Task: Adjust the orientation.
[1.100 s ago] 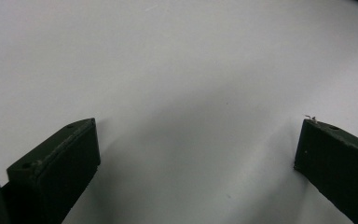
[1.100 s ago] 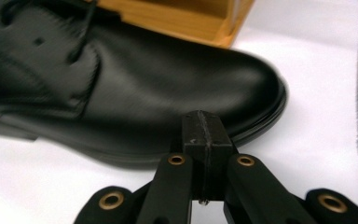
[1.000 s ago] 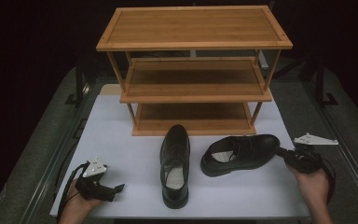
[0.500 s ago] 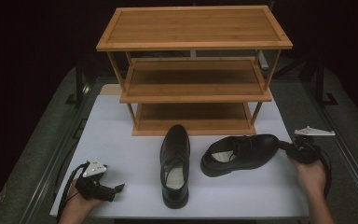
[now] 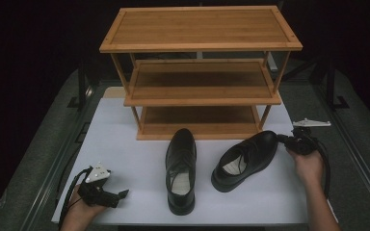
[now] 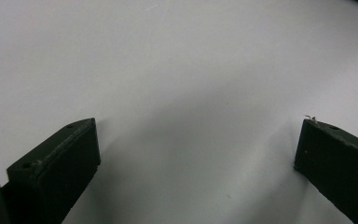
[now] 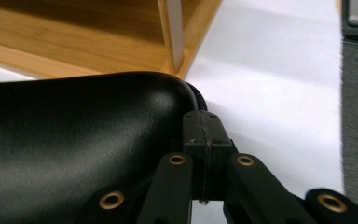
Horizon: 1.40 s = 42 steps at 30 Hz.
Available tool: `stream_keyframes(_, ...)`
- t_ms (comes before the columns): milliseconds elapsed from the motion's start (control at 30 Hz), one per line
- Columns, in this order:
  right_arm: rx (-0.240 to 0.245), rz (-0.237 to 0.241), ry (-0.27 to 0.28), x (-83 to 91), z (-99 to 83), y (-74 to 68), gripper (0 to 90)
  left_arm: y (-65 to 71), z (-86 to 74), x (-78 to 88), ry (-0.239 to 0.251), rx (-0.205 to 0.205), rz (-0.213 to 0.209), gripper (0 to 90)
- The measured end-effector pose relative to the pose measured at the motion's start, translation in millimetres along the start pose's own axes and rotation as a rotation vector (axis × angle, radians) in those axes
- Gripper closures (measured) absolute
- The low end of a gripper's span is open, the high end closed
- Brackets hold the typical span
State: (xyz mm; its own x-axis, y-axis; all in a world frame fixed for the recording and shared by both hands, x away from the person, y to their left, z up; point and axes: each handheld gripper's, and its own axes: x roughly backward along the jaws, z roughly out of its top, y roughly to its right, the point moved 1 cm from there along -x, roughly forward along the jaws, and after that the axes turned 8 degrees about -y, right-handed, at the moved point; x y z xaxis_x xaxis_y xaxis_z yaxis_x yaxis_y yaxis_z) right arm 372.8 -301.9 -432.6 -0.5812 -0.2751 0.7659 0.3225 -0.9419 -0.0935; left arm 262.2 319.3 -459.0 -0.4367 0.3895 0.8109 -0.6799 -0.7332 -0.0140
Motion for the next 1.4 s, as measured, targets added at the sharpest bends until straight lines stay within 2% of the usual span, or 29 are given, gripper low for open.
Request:
stream_keyframes(233,0.010,0.018,0.003,-8.7,10.2,-5.1,89.7,0.0,0.0,0.0,-0.001,-0.001,0.000,0.0)
stream_keyframes(267,0.010,0.010,0.019,-7.9,12.0,-4.6,89.7,0.0,0.0,0.0,0.000,-0.001,0.000,0.0)
stream_keyframes(400,-0.048,0.005,0.062,-6.8,21.1,7.0,89.7,0.0,0.0,0.2,-0.002,0.000,0.000,0.0)
stream_keyframes(467,-0.066,0.017,0.050,-11.9,26.2,13.0,89.7,0.0,0.1,0.2,-0.003,-0.001,0.000,0.0)
stream_keyframes(567,-0.066,0.012,0.027,-21.3,31.6,16.1,89.8,0.0,0.0,0.2,-0.002,0.001,-0.001,0.0)
stream_keyframes(633,-0.065,0.026,0.022,-27.0,33.0,16.9,89.7,-0.1,0.0,0.2,-0.002,0.000,-0.001,0.0)
stream_keyframes(800,-0.053,0.053,-0.003,-34.2,32.5,11.6,89.8,-0.1,0.0,0.2,-0.002,0.001,-0.001,0.0)
stream_keyframes(867,-0.050,0.043,0.002,-34.2,32.0,10.1,89.8,0.0,0.0,0.2,-0.003,0.000,-0.001,0.0)
stream_keyframes(1000,-0.054,0.058,-0.005,-34.3,31.3,8.9,89.9,0.0,0.0,0.2,-0.003,0.000,-0.001,0.0)
stream_keyframes(1200,-0.013,0.089,-0.002,-36.3,28.7,-3.6,89.9,0.0,0.0,0.2,-0.003,0.000,-0.001,0.0)
stream_keyframes(1400,0.052,0.114,-0.008,-34.9,24.8,-24.7,89.9,0.0,0.0,0.1,-0.001,0.000,0.000,0.0)
